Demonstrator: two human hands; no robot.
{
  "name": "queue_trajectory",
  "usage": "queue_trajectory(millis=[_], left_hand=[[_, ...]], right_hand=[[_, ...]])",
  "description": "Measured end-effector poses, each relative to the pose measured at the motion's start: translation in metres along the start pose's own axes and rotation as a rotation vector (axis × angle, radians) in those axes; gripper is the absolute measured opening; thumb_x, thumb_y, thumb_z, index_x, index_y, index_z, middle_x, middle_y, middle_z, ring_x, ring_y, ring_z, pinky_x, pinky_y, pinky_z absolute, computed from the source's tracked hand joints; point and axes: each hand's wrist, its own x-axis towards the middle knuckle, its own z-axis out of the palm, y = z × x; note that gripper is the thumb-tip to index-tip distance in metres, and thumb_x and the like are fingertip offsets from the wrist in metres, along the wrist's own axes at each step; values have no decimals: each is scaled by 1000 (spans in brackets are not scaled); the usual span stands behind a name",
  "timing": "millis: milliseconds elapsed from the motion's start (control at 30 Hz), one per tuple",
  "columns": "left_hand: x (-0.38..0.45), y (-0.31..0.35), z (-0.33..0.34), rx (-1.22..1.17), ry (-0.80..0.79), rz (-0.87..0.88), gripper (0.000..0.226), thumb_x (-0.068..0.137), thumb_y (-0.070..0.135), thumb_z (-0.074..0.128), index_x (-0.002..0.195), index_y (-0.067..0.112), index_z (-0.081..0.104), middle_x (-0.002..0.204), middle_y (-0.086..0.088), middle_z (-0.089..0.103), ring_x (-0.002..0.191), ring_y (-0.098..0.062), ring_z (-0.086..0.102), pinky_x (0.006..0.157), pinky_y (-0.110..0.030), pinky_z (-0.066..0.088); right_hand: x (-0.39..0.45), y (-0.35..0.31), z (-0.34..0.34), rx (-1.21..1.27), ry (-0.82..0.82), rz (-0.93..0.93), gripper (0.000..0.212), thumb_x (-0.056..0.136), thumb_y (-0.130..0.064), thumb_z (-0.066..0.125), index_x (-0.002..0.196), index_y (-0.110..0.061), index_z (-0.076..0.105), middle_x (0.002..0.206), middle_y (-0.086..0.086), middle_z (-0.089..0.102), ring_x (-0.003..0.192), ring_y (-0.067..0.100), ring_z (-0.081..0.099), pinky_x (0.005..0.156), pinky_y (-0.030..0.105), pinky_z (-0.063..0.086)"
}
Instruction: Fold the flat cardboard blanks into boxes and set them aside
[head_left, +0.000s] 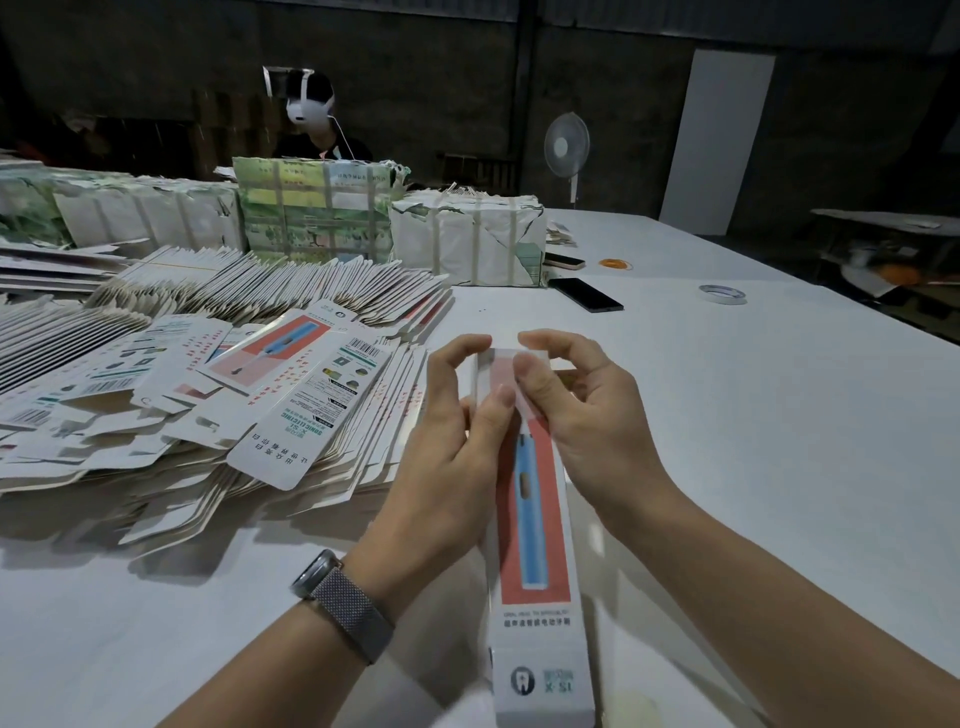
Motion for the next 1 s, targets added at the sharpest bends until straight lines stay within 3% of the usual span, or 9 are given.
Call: queue_trajectory(millis=[200, 400, 433, 533, 633, 700, 800, 900, 1000], left_hand=[[1, -4, -1, -8, -2, 25, 39, 88, 61, 55, 123, 50, 44, 82, -18, 70, 71, -30, 72, 69, -49, 60], [6, -1, -6, 56, 85, 42, 36, 90, 61, 53, 124, 54, 44, 97, -8, 74, 82, -29, 73, 77, -57, 60], [6, 0, -8, 56, 84, 42, 33, 95, 61, 50, 126, 52, 44, 104, -4, 74, 87, -25, 74, 78, -54, 61], [3, 5, -7, -20, 14, 42, 36, 100, 56, 37, 135, 48, 41, 116, 31, 68, 102, 4, 69, 78, -14, 56], [-1, 10, -2, -164, -71, -39, 53, 85, 70, 40, 136, 55, 36, 117, 49, 58, 113, 16, 59, 83, -6, 49], [0, 10, -3, -219, -111, -92, 61, 80, 73, 44, 137, 56, 33, 122, 48, 57, 120, 15, 56, 89, -9, 49], [-1, 7, -4, -135, -68, -89, 49, 88, 68, 41, 136, 62, 33, 136, 34, 54, 125, 11, 54, 97, -19, 50], [1, 5, -12, 61, 104, -52, 42, 90, 62, 47, 131, 58, 43, 130, 27, 55, 114, 22, 52, 94, -25, 48], [2, 4, -27, 185, 273, -46, 28, 85, 52, 55, 112, 51, 60, 114, 20, 67, 104, 7, 62, 85, -36, 50]], right_hand=[[5, 1, -7, -152, 48, -67, 6, 91, -31, 71, 92, -33, 66, 102, -4, 62, 84, 4, 62, 73, 19, 51], [-6, -2, 3, -380, -48, -155, 53, 90, -40, 60, 142, -33, 52, 104, -15, 48, 90, 0, 54, 78, 9, 45], [-6, -3, 3, -398, -78, -143, 59, 87, -43, 58, 145, -31, 50, 105, -15, 49, 90, 0, 55, 80, 10, 45], [-6, -6, -1, -412, -195, -44, 77, 81, -55, 58, 152, -32, 40, 111, -13, 49, 97, -1, 56, 85, 13, 44], [-7, -7, -2, -363, -260, 47, 93, 71, -63, 57, 156, -36, 29, 113, -20, 45, 106, -8, 52, 85, 9, 43], [-7, -7, -2, -334, -241, 66, 94, 70, -62, 60, 155, -38, 31, 115, -19, 46, 108, -2, 55, 91, 18, 47], [-3, -7, -5, -353, -188, 60, 85, 75, -51, 68, 153, -36, 37, 119, -12, 49, 107, 4, 56, 92, 22, 48], [11, -6, -28, -585, -113, 51, 73, 82, -38, 70, 150, -35, 41, 117, -11, 45, 101, 6, 50, 87, 20, 38], [23, -3, -68, -871, -133, 162, 64, 85, -40, 64, 145, -34, 45, 114, -8, 40, 103, 14, 49, 86, 29, 39]])
